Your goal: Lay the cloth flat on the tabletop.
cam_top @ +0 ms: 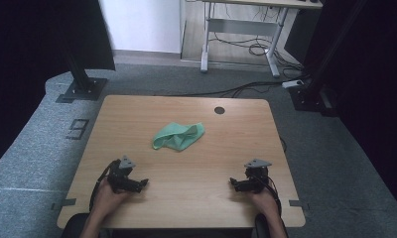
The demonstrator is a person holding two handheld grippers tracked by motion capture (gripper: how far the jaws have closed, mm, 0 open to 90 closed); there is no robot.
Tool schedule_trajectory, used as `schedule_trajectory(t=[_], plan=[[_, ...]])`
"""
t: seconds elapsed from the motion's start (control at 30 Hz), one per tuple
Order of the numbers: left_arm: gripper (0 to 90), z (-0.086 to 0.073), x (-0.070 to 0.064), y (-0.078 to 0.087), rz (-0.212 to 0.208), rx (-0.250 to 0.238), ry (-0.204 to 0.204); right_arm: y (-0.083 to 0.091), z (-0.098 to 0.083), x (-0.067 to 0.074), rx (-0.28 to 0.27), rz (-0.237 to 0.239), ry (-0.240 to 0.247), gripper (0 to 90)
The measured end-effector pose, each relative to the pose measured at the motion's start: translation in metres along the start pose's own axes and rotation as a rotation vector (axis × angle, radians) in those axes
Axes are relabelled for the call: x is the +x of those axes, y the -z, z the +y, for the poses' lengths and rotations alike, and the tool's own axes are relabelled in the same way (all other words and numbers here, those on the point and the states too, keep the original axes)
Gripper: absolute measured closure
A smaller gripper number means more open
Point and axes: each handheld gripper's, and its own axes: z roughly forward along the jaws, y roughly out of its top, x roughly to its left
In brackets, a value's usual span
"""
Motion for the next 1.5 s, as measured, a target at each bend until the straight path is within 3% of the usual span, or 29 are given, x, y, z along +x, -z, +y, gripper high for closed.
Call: schedule_trajectory(t=[0.27,0.47,0.57,0.8,1.3,1.5], plan=[[0.0,0.000,0.000,0.000,0.000,0.001,-0.001,-0.005,0.006,0.002,0.004,0.014,0.007,0.0],[0.0,0.000,0.000,0.000,0.000,0.000,0.000,-0.012,0.021,0.005,0.015,0.043,0.013,7.4],[0.0,0.000,0.000,0.000,0.000,0.001,0.001,-0.013,0.031,0.008,0.013,0.079,0.037,7.9],[0.0,0.000,0.000,0.000,0.001,0.000,0.002,-0.014,0.046,0.009,0.003,0.127,0.030,13.1],[0.0,0.000,0.000,0.000,0.001,0.000,0.002,-0.034,0.086,0.040,-0.019,0.216,0.100,24.2],[0.0,0.000,0.000,0.000,0.001,0.001,0.000,-0.044,0.096,0.050,-0.021,0.243,0.101,26.4]])
